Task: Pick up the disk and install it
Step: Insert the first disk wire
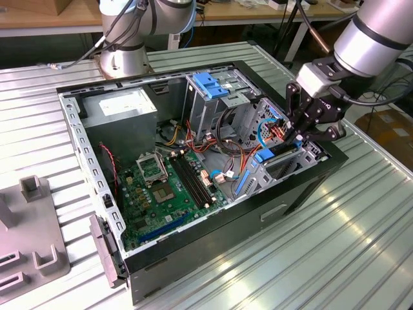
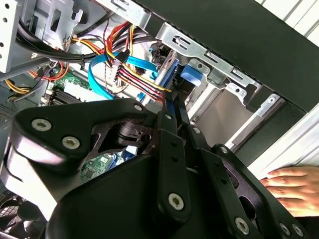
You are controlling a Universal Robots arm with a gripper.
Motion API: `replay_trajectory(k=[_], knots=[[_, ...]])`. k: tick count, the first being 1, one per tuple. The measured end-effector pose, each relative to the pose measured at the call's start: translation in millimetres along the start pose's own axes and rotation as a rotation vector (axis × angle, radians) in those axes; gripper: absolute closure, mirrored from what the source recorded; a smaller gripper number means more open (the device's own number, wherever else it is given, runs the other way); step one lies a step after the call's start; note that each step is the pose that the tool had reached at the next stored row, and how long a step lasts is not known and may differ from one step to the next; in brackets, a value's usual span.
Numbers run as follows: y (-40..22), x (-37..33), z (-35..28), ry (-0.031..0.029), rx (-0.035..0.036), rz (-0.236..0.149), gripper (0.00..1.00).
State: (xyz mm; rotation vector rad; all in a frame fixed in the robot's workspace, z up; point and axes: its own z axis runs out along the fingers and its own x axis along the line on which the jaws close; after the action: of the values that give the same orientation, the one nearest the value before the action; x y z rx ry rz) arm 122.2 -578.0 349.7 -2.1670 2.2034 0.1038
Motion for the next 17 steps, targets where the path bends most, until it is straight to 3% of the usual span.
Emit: replay_trajectory(k=[17], knots=[[-2.0, -5.9, 0.9, -0.0008, -0.0018, 0.000, 0.84]])
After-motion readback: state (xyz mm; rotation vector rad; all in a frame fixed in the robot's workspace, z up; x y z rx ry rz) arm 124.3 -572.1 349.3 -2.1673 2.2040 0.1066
